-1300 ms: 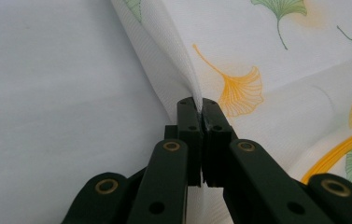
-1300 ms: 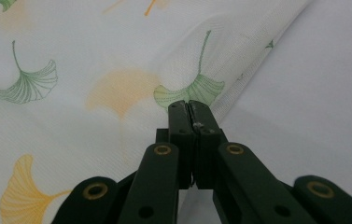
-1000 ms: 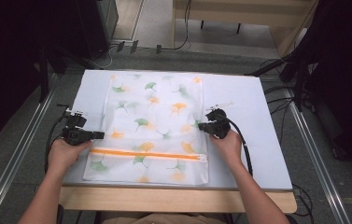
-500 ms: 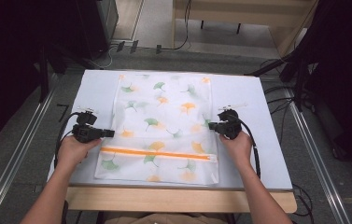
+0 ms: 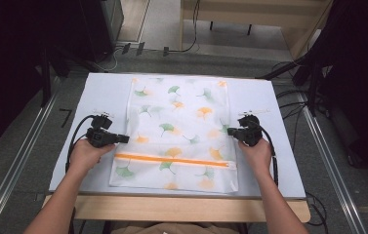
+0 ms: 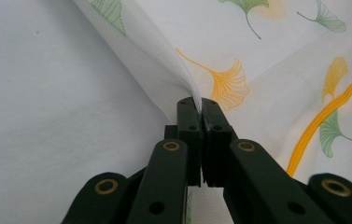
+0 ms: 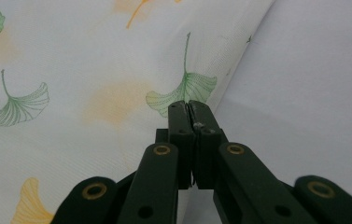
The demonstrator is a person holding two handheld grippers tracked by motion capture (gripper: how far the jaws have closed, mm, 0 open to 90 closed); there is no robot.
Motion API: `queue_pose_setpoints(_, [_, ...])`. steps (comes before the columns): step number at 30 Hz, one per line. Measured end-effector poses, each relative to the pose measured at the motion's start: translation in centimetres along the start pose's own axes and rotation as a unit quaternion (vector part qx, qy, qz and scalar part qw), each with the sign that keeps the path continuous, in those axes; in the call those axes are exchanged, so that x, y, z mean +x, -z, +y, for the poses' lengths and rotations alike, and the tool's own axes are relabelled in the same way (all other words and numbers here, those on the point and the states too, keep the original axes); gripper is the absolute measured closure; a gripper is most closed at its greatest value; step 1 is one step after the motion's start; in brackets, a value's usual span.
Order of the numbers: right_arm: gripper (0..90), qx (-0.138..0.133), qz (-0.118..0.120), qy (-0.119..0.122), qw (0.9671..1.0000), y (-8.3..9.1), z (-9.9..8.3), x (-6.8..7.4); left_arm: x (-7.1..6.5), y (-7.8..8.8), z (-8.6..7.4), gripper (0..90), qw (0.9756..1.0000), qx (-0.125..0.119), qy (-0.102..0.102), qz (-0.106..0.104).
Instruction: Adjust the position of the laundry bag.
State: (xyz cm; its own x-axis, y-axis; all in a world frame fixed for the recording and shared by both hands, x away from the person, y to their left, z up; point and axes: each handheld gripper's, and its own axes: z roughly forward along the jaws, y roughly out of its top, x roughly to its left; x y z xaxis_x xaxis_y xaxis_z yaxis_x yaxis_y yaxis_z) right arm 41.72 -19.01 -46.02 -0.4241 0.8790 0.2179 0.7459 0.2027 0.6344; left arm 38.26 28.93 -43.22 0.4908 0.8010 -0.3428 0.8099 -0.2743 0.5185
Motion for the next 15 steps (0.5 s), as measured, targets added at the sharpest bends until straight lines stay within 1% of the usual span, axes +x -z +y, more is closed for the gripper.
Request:
queue_pose_setpoints(3, [90.0, -0.001, -0.003, 0.000, 1.0000, 0.10, 0.01, -0.16, -0.31, -0.20, 0.13, 88.9, 1.0000, 0.001, -0.006, 0.001])
queue_pose_setpoints(5, [90.0, 0.000, -0.006, 0.005, 1.0000, 0.16, 0.11, -0.29, -0.46, -0.29, 0.18, 88.8, 1.0000, 0.005, -0.008, 0.003])
queue_pose_setpoints(6, [90.0, -0.001, -0.003, -0.002, 1.0000, 0.24, 0.16, -0.45, -0.58, -0.37, 0.14, 88.8, 0.9999, 0.006, -0.010, 0.003])
queue_pose_setpoints(8, [90.0, -0.002, -0.001, -0.001, 1.0000, 0.26, 0.17, -0.56, -0.56, -0.33, 0.14, 88.8, 0.9999, 0.007, -0.011, 0.003])
queue_pose_setpoints(11, [90.0, -0.003, 0.002, 0.002, 1.0000, 0.13, 0.16, -0.52, -0.48, -0.24, 0.13, 88.9, 0.9999, 0.007, -0.011, 0.002])
queue_pose_setpoints(12, [90.0, -0.002, 0.001, 0.002, 1.0000, 0.11, 0.15, -0.49, -0.46, -0.23, 0.12, 89.1, 0.9999, 0.007, -0.010, 0.004])
queue_pose_setpoints(13, [90.0, -0.001, 0.002, 0.004, 1.0000, 0.06, 0.16, -0.45, -0.40, -0.26, 0.10, 89.3, 0.9999, 0.008, -0.007, 0.001])
queue_pose_setpoints(15, [90.0, -0.001, 0.001, 0.005, 1.0000, 0.03, 0.17, -0.44, -0.39, -0.27, 0.08, 89.3, 0.9999, 0.010, -0.009, 0.002])
